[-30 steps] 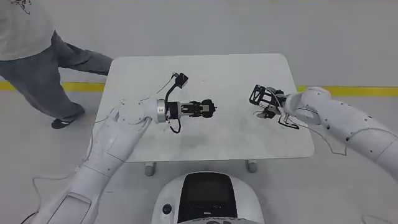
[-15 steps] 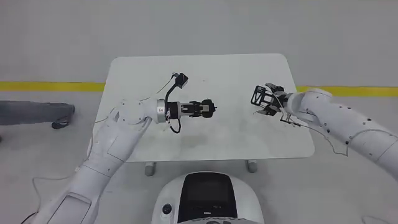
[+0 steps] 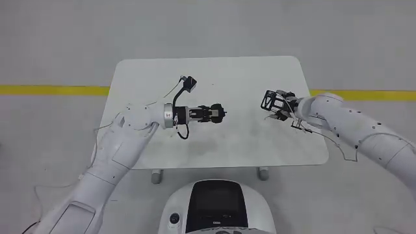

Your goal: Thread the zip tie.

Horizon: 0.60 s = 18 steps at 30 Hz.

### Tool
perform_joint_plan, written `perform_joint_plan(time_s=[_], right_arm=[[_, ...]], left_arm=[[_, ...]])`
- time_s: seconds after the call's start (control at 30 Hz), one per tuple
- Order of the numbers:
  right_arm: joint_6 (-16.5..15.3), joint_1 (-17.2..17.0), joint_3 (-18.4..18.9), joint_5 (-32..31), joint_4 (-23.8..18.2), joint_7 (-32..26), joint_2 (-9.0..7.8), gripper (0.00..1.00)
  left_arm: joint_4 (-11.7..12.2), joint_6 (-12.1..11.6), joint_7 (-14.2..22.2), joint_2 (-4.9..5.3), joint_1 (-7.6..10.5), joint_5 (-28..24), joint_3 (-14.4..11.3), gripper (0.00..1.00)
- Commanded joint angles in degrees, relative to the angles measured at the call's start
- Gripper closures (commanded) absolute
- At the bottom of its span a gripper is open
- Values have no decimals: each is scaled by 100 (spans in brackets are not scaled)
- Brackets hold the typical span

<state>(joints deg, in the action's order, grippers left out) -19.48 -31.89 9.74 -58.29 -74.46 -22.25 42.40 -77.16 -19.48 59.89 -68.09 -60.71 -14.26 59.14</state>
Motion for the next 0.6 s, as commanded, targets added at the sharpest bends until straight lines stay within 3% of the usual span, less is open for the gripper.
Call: perform_joint_plan(time_s=[0.0, 0.13, 0.57], right_arm=[[0, -10, 0, 10, 59, 16, 33, 65], [0, -27, 0, 18, 169, 47, 84, 73], [0, -206, 0, -64, 426, 169, 202, 79]], left_arm=[[0, 0, 0, 0, 0, 0, 0, 100], [0, 0, 0, 0, 0, 0, 0, 100], [0, 0, 0, 0, 0, 0, 0, 100]])
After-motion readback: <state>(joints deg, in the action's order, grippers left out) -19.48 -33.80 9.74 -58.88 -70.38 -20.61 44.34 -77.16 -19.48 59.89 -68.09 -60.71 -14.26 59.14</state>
